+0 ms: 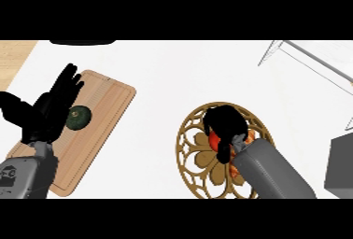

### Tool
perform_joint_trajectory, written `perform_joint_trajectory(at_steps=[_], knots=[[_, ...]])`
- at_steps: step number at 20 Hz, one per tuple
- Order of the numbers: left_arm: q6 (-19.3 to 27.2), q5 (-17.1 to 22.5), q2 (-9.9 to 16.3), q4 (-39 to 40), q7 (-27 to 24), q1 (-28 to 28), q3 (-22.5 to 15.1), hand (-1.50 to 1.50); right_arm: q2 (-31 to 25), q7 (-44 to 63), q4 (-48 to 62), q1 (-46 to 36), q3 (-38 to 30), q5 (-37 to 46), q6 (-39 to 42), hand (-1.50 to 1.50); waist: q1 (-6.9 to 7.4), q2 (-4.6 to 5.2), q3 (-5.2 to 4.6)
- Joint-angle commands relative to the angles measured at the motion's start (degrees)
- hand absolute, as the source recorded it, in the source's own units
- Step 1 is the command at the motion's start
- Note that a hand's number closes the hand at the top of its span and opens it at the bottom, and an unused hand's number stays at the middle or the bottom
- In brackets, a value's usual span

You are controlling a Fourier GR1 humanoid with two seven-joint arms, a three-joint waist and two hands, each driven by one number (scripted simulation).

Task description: Pick the tomato from the placemat and place it in the tiered shelf

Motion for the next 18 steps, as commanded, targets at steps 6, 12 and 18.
perform_joint_trajectory(at_steps=[6,12,18], knots=[[0.3,-1.2,-1.7,0.9,0.0,-1.6,0.1,0.0,-2.5,-7.5,-9.9,10.6,2.9,4.3,-5.0,1.5,-0.77,0.44,0.23],[0.2,-1.4,-0.9,0.9,-1.9,1.7,1.6,0.0,-15.8,-17.1,-32.5,31.2,6.7,0.9,-8.8,1.5,-2.47,0.1,0.21],[-1.9,0.0,0.4,0.1,-2.2,3.4,2.5,0.0,-13.6,-20.5,-44.9,37.7,-4.3,-14.1,-11.9,1.5,-2.09,0.16,0.25]])
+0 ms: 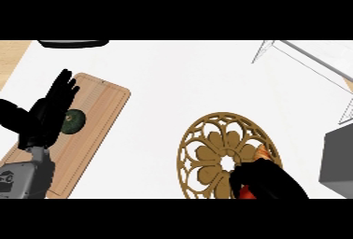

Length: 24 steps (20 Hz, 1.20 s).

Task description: Pick the tomato from the placemat and place it in the tiered shelf

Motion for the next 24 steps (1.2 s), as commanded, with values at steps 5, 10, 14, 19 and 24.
perform_joint_trajectory(at_steps=[5,10,14,19,24], knots=[[0.8,-0.8,-0.8,-0.7,0.7,-0.5,-0.7,0.0,2.7,0.3,-21.2,7.9,-15.0,-19.4,-1.7,1.5,-0.47,0.12,0.02],[-1.2,0.4,0.7,0.3,1.2,-2.0,0.3,0.0,3.1,14.2,-30.2,1.8,-27.3,-32.9,3.8,1.5,1.32,0.47,-0.06],[1.7,-2.0,-2.6,-0.7,1.2,-1.8,-2.3,0.0,-1.2,20.2,-29.1,-3.4,-40.2,-44.6,6.4,1.5,1.41,0.4,-0.02],[-0.2,-0.1,-0.9,-3.8,4.2,-0.8,-1.3,0.0,-9.8,23.2,-18.8,-14.1,-52.1,-48.7,6.8,1.5,2.3,0.36,0.0],[0.2,-1.9,-1.6,1.7,0.3,-3.1,-0.9,0.0,-16.3,25.1,-5.5,-22.0,-55.8,-51.9,9.1,1.5,2.08,0.57,-0.01]])
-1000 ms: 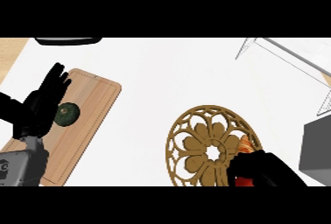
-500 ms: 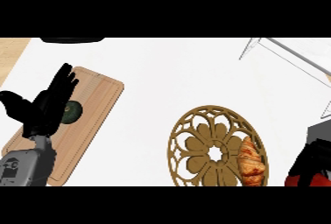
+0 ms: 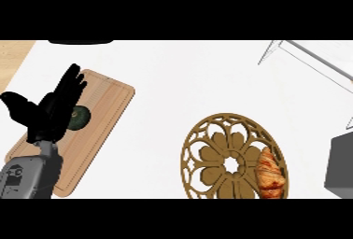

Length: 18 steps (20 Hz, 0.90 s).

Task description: Pick the tomato from the placemat and place it in the tiered shelf

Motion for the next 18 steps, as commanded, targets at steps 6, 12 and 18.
perform_joint_trajectory(at_steps=[6,12,18], knots=[[-1.8,0.9,0.6,-1.2,0.5,0.5,0.7,0.0,-10.4,-8.7,27.8,-12.3,-6.0,1.9,3.6,1.5,0.91,0.23,0.07],[-0.4,-0.9,0.2,4.5,0.2,-5.1,1.1,0.0,-10.9,-13.2,42.0,-18.2,-4.0,6.5,-0.2,1.5,0.77,0.33,0.06],[-1.4,-1.4,-1.1,2.1,-2.1,-1.0,-0.2,0.0,-15.8,-28.2,61.0,-20.7,-5.8,9.6,1.1,1.5,1.18,0.37,0.1]])
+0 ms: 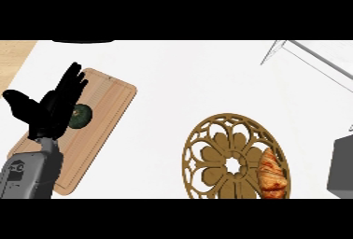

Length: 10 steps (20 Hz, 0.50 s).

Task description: Pick the tomato from the placemat and place it in the tiered shelf

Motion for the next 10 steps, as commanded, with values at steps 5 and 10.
perform_joint_trajectory(at_steps=[5,10], knots=[[1.0,-0.3,-0.5,-4.4,3.3,0.8,-0.4,0.0,-4.0,-18.0,24.8,-7.0,3.0,7.5,-2.8,1.5,0.63,0.07,0.04],[0.6,-1.0,-0.9,-2.7,2.3,0.0,-0.8,0.0,-5.1,-24.9,35.9,-12.6,4.2,10.0,-4.9,1.5,0.77,0.18,0.04]])
